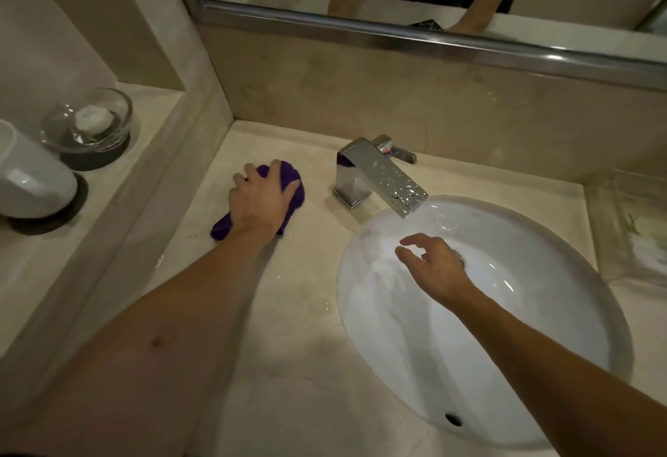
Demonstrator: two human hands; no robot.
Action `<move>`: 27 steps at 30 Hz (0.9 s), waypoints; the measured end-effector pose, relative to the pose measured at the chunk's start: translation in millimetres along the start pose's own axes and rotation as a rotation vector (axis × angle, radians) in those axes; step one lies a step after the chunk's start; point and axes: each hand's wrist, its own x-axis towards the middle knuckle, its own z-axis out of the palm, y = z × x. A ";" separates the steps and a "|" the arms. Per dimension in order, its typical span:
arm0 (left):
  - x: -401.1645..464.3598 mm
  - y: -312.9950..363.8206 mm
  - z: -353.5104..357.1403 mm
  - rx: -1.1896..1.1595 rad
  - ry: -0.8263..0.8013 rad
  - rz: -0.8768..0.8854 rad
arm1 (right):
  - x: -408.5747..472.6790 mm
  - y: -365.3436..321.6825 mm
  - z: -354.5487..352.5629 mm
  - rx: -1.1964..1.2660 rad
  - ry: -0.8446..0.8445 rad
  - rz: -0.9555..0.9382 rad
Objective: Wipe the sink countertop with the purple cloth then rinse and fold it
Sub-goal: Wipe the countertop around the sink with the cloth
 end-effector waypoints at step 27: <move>-118.8 -6.4 -27.5 -0.073 -0.035 -0.158 | -39.8 21.6 -0.3 -0.105 -0.089 -0.193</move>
